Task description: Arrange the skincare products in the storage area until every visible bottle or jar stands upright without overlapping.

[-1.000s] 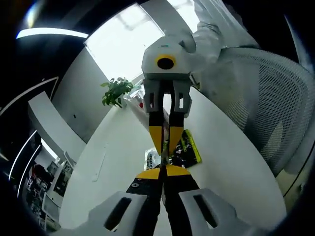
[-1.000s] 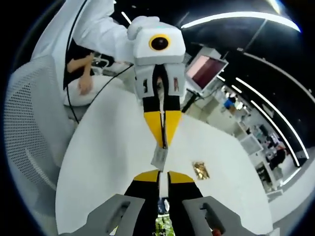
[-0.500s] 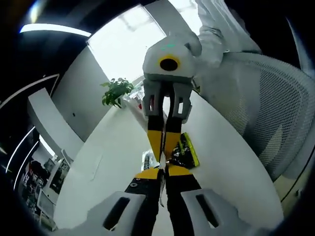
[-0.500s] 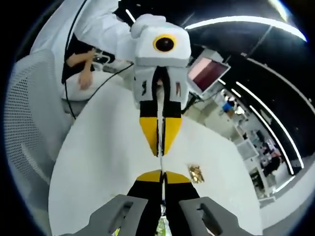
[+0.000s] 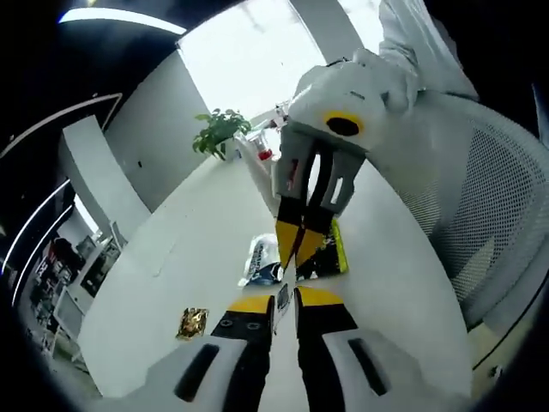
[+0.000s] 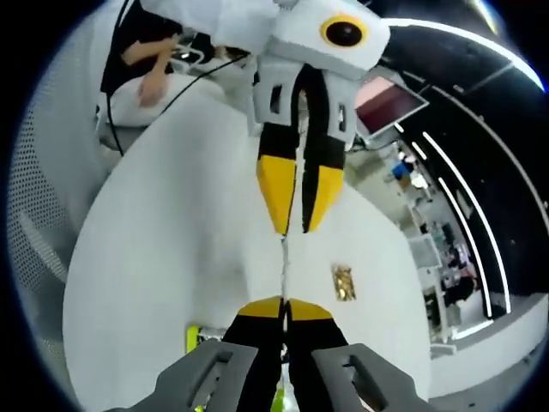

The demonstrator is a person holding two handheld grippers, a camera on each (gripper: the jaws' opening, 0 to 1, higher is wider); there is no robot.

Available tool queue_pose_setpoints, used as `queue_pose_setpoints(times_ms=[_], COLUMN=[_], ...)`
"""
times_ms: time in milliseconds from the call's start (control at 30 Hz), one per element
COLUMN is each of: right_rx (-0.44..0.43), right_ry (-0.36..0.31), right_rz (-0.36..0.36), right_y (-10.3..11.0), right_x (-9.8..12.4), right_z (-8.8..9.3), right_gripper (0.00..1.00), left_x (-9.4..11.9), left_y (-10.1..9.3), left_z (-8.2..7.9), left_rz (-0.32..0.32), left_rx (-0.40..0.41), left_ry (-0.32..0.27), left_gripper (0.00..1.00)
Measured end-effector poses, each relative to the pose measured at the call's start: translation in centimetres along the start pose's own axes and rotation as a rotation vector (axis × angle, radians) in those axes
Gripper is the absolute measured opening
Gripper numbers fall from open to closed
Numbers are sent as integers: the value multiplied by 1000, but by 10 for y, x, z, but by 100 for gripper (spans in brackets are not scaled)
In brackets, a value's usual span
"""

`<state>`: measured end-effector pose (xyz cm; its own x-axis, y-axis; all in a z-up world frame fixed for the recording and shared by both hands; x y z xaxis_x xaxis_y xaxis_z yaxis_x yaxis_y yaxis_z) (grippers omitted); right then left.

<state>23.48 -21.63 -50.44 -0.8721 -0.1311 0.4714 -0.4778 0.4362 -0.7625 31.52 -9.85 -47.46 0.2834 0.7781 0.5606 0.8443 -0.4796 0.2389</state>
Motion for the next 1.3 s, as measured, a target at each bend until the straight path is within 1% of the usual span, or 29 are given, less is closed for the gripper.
queue_pose_setpoints(times_ms=[33, 67, 100, 133, 167, 200, 233, 267, 300, 333, 367, 400, 433, 467, 500, 533, 567, 633, 667, 700, 733, 800, 867, 1033, 1100, 1133, 1233, 1267, 1300], right_rx=[0, 29, 72, 76, 57, 48, 90, 143, 160, 162, 145, 135, 128, 141, 164, 170, 151, 143, 115, 115, 121, 115, 77, 78, 86, 87, 78, 64, 67], right_ry=[4, 28, 35, 35, 34, 41, 62, 66, 66, 61, 62, 68, 75, 78, 90, 92, 106, 110, 148, 154, 147, 176, 193, 193, 185, 184, 180, 179, 171], right_rz=[-5, -15, -11, -24, -31, -43, -62, -68, -65, -84, -109, -121, -138, -141, -153, -156, -165, -180, -200, -197, -190, -198, -195, -203, -200, -200, -205, -209, -211], right_y=[2, 6, 7, 11, 14, 16, 20, 22, 25, 29, 33, 35, 37, 39, 40, 42, 44, 45, 48, 47, 47, 48, 47, 47, 47, 47, 47, 47, 47], right_x=[-1, -3, -4, -6, -7, -7, -8, -9, -9, -10, -9, -9, -10, -11, -11, -11, -11, -11, -10, -10, -10, -11, -13, -16, -15, -15, -13, -12, -11], right_z=[0, 1, 1, 0, 0, 0, 1, 1, 1, 0, -2, -2, -2, -2, -1, -1, -1, -2, -1, -1, -1, 0, 0, 0, 1, 2, 3, 4, 4], right_gripper=[0, 0, 0, 0, 0, 0, 0, 0, 0, 0, 0, 0, 0, 0, 0, 0, 0, 0, 0, 0, 0, 0, 0, 0, 0, 0, 0, 0, 0], left_x=[-1, -3, -4, -3, -4, -3, -2, -1, 0, 1, 1, 1, -2, -4, -9, -12, -19, -25, -30, -33, -35, -41, -46, -54, -56, -58, -59, -59, -60], left_y=[-1, -1, -1, -2, -3, -3, -4, -4, -4, -4, -2, -2, -3, -4, -6, -7, -11, -16, -17, -19, -20, -22, -22, -23, -19, -21, -24, -25, -26], left_z=[3, 4, 5, 9, 10, 11, 11, 12, 13, 15, 16, 17, 18, 18, 19, 19, 20, 23, 25, 25, 26, 27, 31, 37, 45, 45, 43, 43, 43], left_rz=[-4, 4, 5, -8, -6, -2, -2, -24, -38, -56, -66, -81, -81, -68, -60, -61, -46, -25, -13, -1, 6, 11, 9, 34, 20, 22, 25, 24, 22], left_rx=[34, 28, 22, 57, 83, 96, 100, 115, 130, 154, 156, 183, 232, 244, 263, 252, 241, 245, 256, 267, 268, 280, 276, 296, 288, 289, 295, 292, 270], left_ry=[18, 34, 44, 69, 55, 54, 58, 59, 55, 66, 67, 62, 45, 29, 33, 39, 65, 94, 92, 90, 86, 86, 106, 121, 158, 165, 154, 156, 165], left_gripper=[11, 12, 11, 10, 10, 9, 8, 5, 1, 3, 2, 2, 2, 2, 1, 1, 1, 2, 2, 2, 3, 3, 3, 4, 4, 4, 5, 5, 5])
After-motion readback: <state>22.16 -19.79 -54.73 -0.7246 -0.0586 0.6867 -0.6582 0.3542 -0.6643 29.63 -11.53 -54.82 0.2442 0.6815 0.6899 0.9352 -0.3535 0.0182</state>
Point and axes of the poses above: the point that each gripper's makers call its tool centre point, and the gripper's own axes: x roughly backward along the fingers, y roughly to its left, z roughly out of its underside, the point moved 9 cm from there along x, roughly backward along the fingers, and after that the axes turned 13 degrees about z, right-handed, at the moved point
